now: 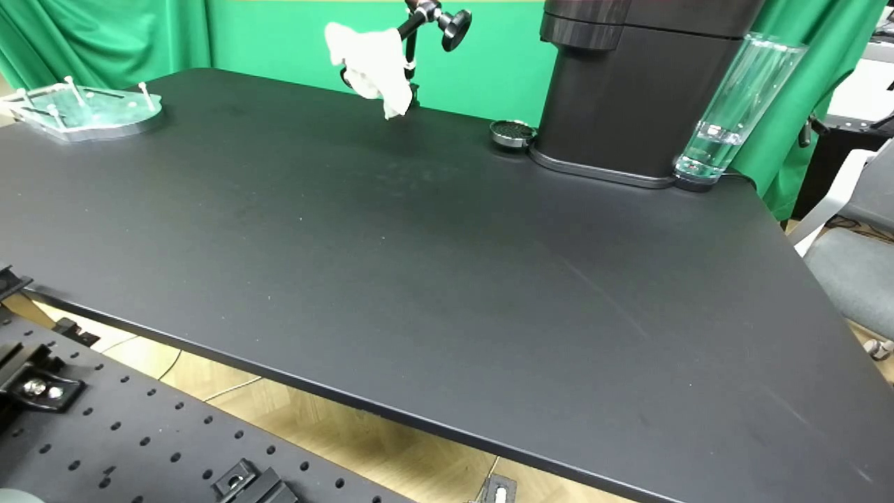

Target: Unhang the cloth and put it on the table

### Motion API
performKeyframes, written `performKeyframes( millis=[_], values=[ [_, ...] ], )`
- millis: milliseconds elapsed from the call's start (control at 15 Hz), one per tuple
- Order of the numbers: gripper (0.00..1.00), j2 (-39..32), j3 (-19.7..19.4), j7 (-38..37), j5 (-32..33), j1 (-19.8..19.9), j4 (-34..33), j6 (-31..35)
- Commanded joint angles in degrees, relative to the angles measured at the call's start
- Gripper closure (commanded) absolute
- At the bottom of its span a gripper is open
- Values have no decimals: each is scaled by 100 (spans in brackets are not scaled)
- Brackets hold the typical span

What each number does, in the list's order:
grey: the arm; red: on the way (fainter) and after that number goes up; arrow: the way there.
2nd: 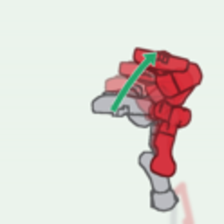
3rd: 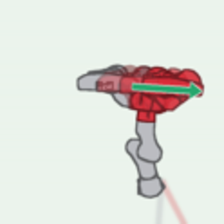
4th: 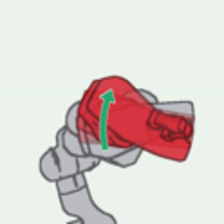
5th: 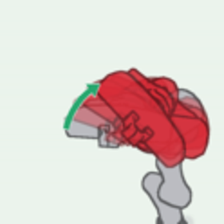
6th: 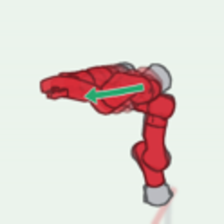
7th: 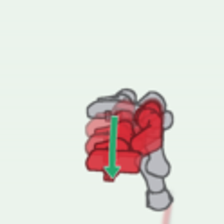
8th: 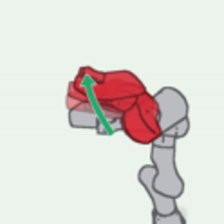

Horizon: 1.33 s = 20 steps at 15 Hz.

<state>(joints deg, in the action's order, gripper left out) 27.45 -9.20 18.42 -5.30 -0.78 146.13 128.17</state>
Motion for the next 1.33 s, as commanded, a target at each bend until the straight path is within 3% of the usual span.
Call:
performKeyframes(
  millis=[0,600,1267],
  values=[
    [0,-862,63,196,77,-59,-169,663],
    [0,-2424,497,1144,411,-201,-728,1792],
    [0,-3536,1155,2566,462,-122,-1350,2594]
  ],
)
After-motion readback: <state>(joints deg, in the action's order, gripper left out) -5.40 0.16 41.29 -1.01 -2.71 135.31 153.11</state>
